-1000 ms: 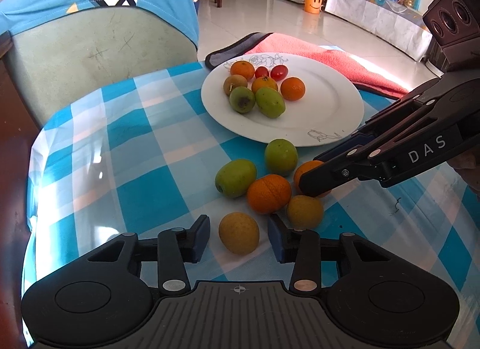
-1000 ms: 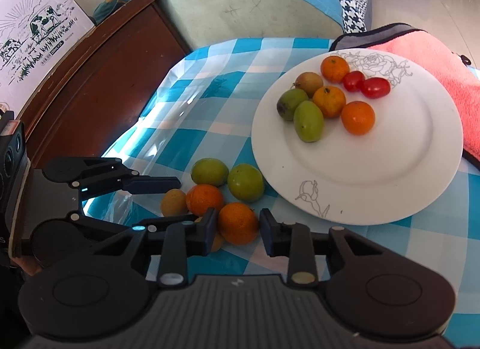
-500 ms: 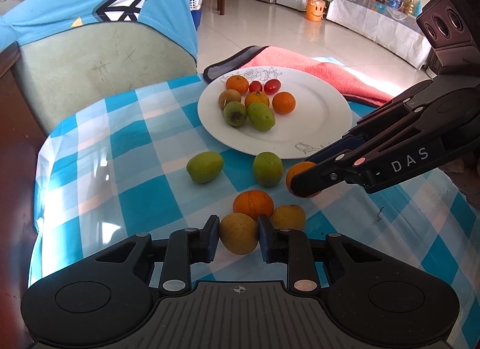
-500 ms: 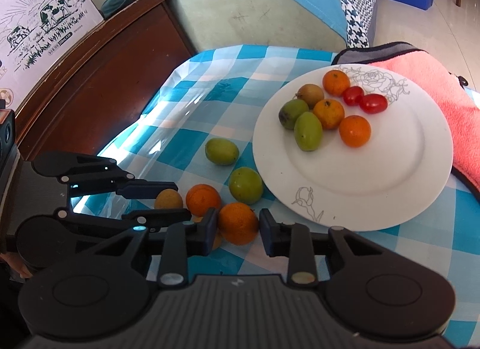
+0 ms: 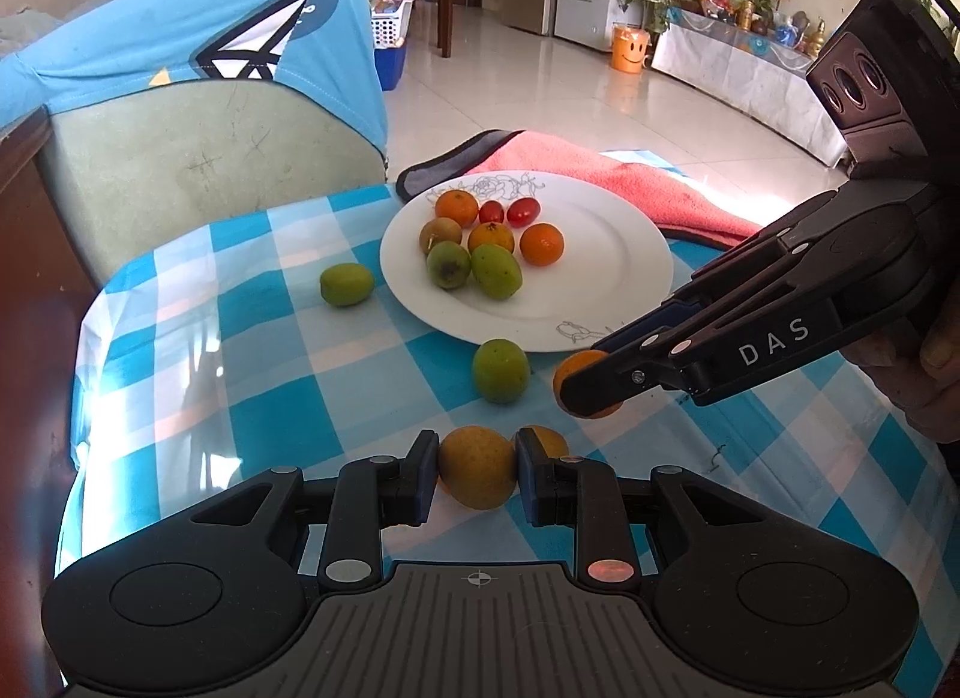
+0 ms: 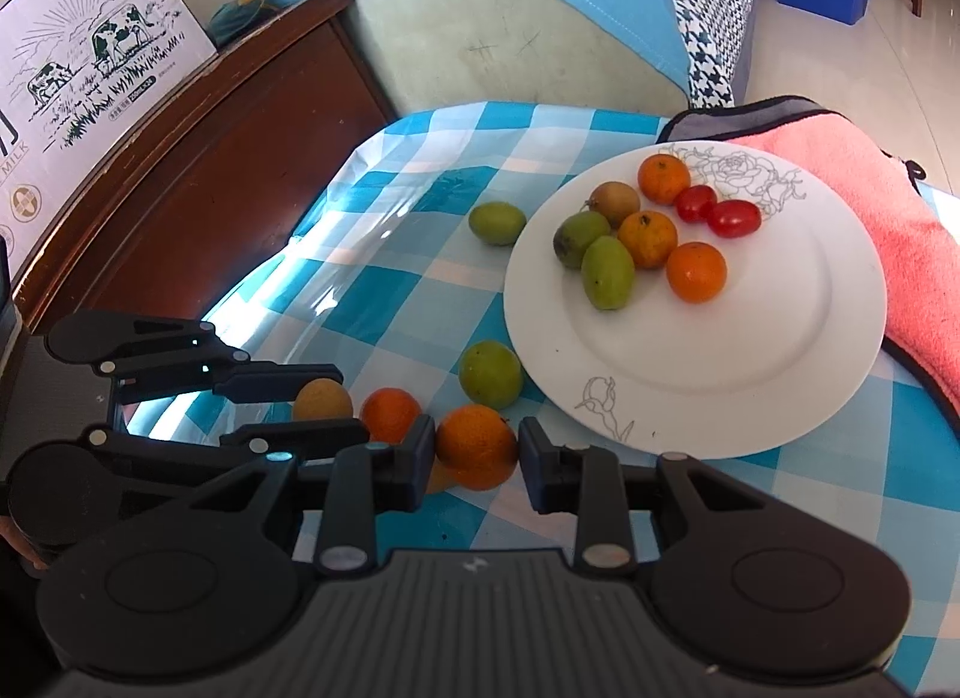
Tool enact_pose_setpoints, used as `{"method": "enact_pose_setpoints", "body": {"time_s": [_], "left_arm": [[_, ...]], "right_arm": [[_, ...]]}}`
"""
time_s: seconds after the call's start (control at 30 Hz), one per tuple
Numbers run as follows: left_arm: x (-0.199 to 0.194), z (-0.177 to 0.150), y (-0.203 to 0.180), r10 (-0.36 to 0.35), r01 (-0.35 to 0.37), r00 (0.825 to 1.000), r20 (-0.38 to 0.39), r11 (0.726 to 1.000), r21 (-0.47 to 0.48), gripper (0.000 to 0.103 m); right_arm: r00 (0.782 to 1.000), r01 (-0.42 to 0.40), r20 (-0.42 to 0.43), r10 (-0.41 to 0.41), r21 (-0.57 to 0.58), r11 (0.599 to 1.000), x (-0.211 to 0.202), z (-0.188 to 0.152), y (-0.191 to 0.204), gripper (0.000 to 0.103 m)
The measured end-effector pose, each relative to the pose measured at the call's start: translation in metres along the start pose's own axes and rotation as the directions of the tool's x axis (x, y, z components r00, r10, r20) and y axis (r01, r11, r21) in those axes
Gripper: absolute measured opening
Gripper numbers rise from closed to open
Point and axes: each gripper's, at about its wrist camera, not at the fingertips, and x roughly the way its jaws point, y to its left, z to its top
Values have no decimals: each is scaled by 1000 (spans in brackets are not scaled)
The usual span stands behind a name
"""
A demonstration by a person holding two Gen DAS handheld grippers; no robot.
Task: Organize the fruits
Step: 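Grasp a yellow-brown plum with the left gripper while the right gripper grasps a tangerine, then carry the plum and tangerine onto the plate and open both grippers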
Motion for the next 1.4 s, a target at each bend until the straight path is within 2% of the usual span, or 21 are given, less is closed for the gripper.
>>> {"method": "enact_pose_setpoints", "body": {"time_s": [0.3, 0.57, 0.7, 1.07, 1.4], "left_arm": [[-8, 6, -7, -4, 5, 999, 48, 1000, -25, 25], [-9, 27, -9, -3, 11, 994, 112, 998, -68, 25], [-4, 37, -14, 0, 10, 993, 121, 997, -77, 25], [21, 57, -26, 21, -7, 993, 120, 993, -122, 25], [50, 65, -36, 25, -7, 994, 103, 984, -177, 25]], "right_arm": [[999, 6, 52, -7, 19, 1000, -19, 7, -7, 31], [989, 32, 138, -43, 84, 996, -47, 25, -30, 31], [984, 47, 164, -65, 109, 993, -57, 31, -42, 31], [976, 92, 180, -123, 169, 981, -70, 31, -73, 31], [980, 124, 131, -147, 171, 977, -52, 38, -90, 31]]}}
